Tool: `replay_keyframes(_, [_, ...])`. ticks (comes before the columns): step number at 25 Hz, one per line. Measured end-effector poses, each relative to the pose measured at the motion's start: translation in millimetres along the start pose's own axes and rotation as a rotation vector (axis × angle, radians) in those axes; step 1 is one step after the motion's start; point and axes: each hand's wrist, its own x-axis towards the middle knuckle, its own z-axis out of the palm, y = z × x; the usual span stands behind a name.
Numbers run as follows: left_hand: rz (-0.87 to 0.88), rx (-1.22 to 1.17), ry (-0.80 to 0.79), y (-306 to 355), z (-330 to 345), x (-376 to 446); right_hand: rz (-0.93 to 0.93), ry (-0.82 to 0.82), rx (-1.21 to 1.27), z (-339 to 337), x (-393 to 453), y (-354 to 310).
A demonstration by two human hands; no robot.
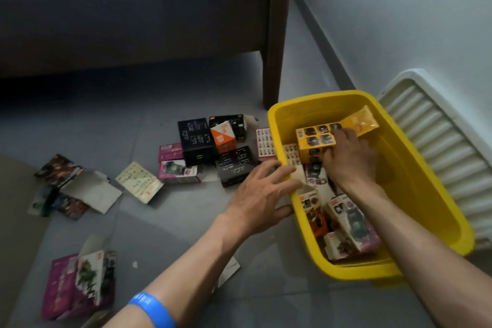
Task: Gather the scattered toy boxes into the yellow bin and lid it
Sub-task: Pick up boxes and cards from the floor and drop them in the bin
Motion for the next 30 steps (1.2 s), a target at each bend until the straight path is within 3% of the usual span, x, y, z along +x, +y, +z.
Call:
replay_keyframes(3, [-0.292, -0.127, -0.067, -7, 8, -35, -0.277, 0.182, 0.222, -13, -31, -66])
replay_keyframes(6, [-0.670, -0.119, -0.185, -34, 12, -112, -0.564, 0.124, 0.346, 1, -86, -128])
replay_keyframes(8, [-0.886, -0.082, -0.226, -55, 8, -170, -0.748, -0.071, 0.391, 31, -122, -160])
replay_keyframes(10, [-1.107, -0.046, -0.156, -67, 2, -222, -0.908, -0.485, 0.310, 66, -150, -178])
replay_keyframes(12, [-1.266, -0.062, -0.113, -69, -3, -270, -1.059, -0.827, 0.051, 96, -174, -186])
replay_keyframes(14, [-1.295, -0.086, -0.131, -69, -1, -299, -1.136, -0.794, -0.106, 114, -189, -182])
replay_keyframes(16, [-1.322, -0.064, -0.170, -74, 2, -315, -1.080, -0.652, -0.069, 117, -189, -184])
replay_keyframes(21, [-1.579, -0.054, -0.093, -101, -3, -321, -0.701, -0.529, 0.510, 45, -152, -175])
replay_keyframes(24, [-1.370, 0.117, -0.018, -119, 8, -319, -0.453, -0.341, 0.840, -3, -134, -154])
replay_keyframes(27, [-1.164, -0.110, 0.114, -117, 11, -279, -0.201, -0.149, 1.029, -37, -120, -121])
replay_keyframes(30, [-1.163, -0.419, 0.457, -97, -8, -203, 0.009, 0.103, 1.087, -57, -102, -73])
